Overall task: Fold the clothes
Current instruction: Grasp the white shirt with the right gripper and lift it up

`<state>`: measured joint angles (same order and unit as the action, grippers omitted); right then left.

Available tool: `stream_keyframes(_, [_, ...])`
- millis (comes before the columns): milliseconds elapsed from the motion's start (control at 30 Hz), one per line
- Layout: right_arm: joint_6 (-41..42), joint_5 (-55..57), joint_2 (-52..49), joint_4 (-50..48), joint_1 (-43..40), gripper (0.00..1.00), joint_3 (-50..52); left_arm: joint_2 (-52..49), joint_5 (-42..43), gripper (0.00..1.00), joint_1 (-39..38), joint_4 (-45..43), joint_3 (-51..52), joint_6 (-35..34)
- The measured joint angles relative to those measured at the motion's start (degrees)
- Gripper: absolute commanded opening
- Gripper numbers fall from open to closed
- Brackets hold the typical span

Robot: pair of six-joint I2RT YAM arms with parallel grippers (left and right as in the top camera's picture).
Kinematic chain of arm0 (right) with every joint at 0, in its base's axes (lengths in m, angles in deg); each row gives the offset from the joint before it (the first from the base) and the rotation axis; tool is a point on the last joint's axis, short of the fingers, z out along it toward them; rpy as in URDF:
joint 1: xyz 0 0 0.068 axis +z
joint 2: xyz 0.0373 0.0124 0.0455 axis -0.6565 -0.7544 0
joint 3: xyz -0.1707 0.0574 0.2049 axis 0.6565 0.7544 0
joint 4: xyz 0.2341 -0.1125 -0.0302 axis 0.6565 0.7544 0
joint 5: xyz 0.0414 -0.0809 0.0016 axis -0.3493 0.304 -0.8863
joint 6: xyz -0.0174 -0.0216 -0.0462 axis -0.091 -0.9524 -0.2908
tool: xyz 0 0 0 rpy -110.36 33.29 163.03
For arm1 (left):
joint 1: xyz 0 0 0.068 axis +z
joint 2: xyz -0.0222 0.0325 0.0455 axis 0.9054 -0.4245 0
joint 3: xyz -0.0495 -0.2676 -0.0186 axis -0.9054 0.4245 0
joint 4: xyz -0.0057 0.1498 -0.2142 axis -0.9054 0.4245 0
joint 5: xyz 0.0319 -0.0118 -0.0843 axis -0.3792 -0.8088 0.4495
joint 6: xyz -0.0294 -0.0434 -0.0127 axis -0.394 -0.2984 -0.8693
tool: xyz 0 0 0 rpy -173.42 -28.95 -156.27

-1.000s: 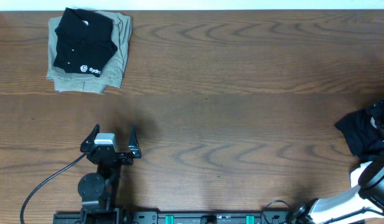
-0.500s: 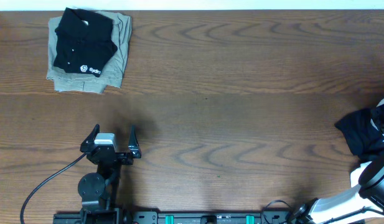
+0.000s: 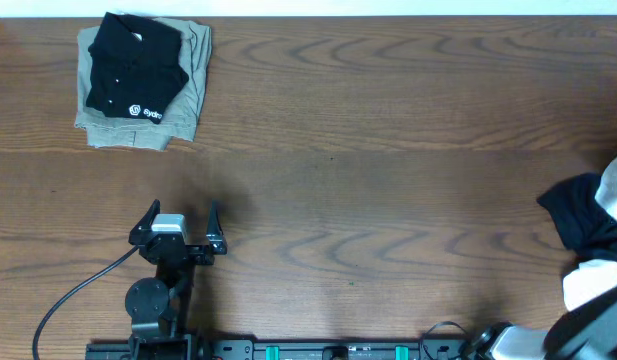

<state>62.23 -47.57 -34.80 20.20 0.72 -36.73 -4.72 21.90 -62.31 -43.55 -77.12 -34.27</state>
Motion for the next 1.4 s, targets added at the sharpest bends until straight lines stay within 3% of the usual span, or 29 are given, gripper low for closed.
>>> stream_keyframes(300, [2.0, -4.2, 19.1, -5.1, 1.2, 0.01, 0.0, 0.0, 0.0, 0.98, 0.0, 0.0, 0.0, 0.0])
stream_keyframes(467, [3.2, -4.8, 23.6, -6.9, 1.3, 0.02, 0.0, 0.0, 0.0, 0.98, 0.0, 0.0, 0.0, 0.0])
stream_keyframes(767, [5.1, -5.2, 23.1, -15.8, 2.5, 0.01, -0.4, 0.0, 0.0, 0.98, 0.0, 0.0, 0.0, 0.0])
stream_keyframes(1033, [5.4, -4.8, 20.8, -15.1, 3.4, 0.01, -9.6, 0.0, 0.0, 0.98, 0.0, 0.0, 0.0, 0.0])
stream_keyframes(1400, [4.5, -4.2, 10.0, -8.4, 3.4, 0.01, -25.4, 0.0, 0.0, 0.98, 0.0, 0.0, 0.0, 0.0])
